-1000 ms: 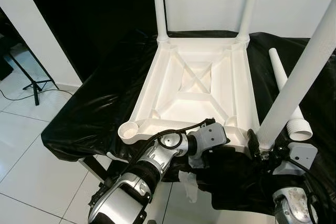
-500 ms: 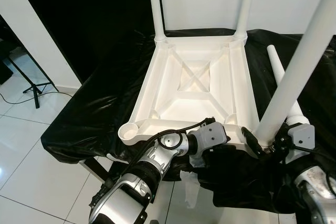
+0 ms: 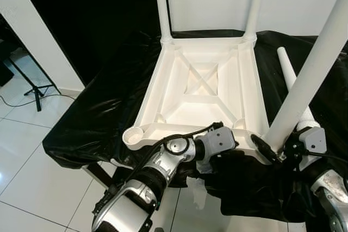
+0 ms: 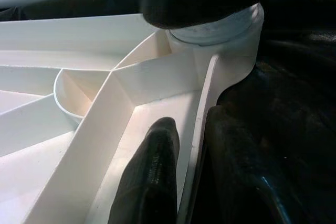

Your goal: Building children table

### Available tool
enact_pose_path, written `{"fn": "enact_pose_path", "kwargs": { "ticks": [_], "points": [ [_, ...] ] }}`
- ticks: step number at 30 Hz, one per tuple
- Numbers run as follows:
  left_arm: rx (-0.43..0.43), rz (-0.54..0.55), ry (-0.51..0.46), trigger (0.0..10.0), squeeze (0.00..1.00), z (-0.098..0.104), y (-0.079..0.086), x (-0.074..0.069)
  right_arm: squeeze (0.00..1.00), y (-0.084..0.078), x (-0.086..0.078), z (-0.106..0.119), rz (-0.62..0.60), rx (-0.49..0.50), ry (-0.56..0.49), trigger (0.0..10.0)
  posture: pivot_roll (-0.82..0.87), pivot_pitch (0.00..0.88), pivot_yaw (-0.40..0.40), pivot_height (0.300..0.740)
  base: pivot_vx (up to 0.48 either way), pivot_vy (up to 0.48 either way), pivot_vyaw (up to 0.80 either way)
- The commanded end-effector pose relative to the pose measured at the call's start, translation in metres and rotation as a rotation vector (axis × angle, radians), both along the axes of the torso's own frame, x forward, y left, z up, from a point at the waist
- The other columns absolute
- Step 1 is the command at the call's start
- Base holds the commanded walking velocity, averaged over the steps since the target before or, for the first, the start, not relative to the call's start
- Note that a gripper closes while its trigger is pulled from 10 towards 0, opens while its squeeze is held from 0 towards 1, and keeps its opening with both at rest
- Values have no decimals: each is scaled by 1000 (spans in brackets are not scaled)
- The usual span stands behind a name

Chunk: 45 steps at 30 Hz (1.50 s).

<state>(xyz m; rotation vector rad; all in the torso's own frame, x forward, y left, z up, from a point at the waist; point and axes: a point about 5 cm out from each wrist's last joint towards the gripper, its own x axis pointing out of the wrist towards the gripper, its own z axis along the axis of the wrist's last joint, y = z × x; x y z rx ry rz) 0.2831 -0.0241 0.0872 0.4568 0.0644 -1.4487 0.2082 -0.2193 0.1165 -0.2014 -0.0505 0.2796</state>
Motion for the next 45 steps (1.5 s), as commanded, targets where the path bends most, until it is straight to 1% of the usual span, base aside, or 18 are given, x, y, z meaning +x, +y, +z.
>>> {"fn": "enact_pose_path", "kwargs": {
  "ticks": [1, 4, 5, 6, 10, 18, 19, 20, 24, 25, 28, 29, 30, 31, 32, 41, 42, 45],
  "points": [
    [131, 2, 71, 10000, 0, -28, 12, -8, 0, 0, -7, -14, -146, 55, 50, 0, 43, 0, 78, 740, 0, 0, 0],
    [131, 2, 71, 10000, 0, -28, 12, -8, 0, 0, -7, -14, -146, 55, 50, 0, 43, 0, 78, 740, 0, 0, 0],
    [130, 5, 69, 10000, 0, -28, 12, -7, 0, 5, -15, -17, -270, 69, 35, 0, 46, 0, 75, 740, 0, 0, 0],
    [130, 5, 69, 10000, 0, -28, 12, -7, 0, 5, -15, -17, -270, 69, 35, 0, 46, 0, 75, 740, 0, 0, 0],
    [129, 24, 70, 10000, 0, -28, 14, -6, 0, 9, -24, -12, -512, 96, -47, 0, 55, 0, 67, 740, 0, 0, 0],
    [126, 26, 77, 10000, 0, -29, 14, -7, 0, 6, -24, -12, -545, 111, -46, 0, 55, 0, 64, 740, 0, 0, 0],
    [126, 27, 78, 10000, 0, -29, 14, -7, 0, 8, -23, -13, -535, 112, -40, 2314, 56, 0, 63, 740, 0, 0, 0],
    [126, 28, 78, 10000, 0, -29, 14, -7, 0, 10, -22, -13, -508, 99, -35, 10000, 52, 0, 67, 740, 0, 0, 0],
    [126, 29, 78, 10000, 0, -29, 14, -7, 0, 13, -21, -13, -471, 91, -32, 10000, 50, 0, 69, 740, 0, 0, 0],
    [126, 28, 77, 10000, 0, -29, 13, -7, 1000, 16, -20, -15, -413, 100, -21, 10000, 50, 0, 69, 740, 0, 0, 0],
    [126, 24, 77, 10000, 0, -29, 13, -7, 1000, 19, -16, -14, -283, 102, -11, 10000, 39, 0, 77, 740, 0, 0, 0],
    [126, 20, 78, 10000, 0, -29, 12, -8, 0, 19, -12, -12, -175, 109, 3, 10000, 35, 0, 79, 740, 0, 0, 0],
    [127, 15, 78, 10000, 0, -29, 11, -8, 0, 15, -7, -8, -67, 104, 12, 10000, 31, 0, 79, 740, 0, 0, 0],
    [127, 15, 78, 10000, 0, -29, 11, -8, 0, 15, -7, -8, -67, 104, 12, 10000, 31, 0, 79, 740, 0, 0, 0],
    [126, 12, 79, 10000, 0, -29, 10, -9, 0, 6, 0, 2, 72, 67, 24, 10000, 27, 0, 74, 740, 0, 0, 0],
    [117, 18, 76, 10000, 0, -27, 6, -8, 0, -7, 9, 12, 227, -64, 51, 10000, 35, 0, 56, 740, 0, 0, 0],
    [114, 22, 76, 10000, 0, -27, 6, -8, 0, -11, 11, 13, 249, -78, 60, 941, 38, 0, 53, 740, 0, 0, 0],
    [114, 26, 76, 10000, 0, -27, 6, -7, 0, -16, 13, 14, 303, -78, 82, 0, 39, 0, 52, 740, 0, 0, 0]
  ]
}}
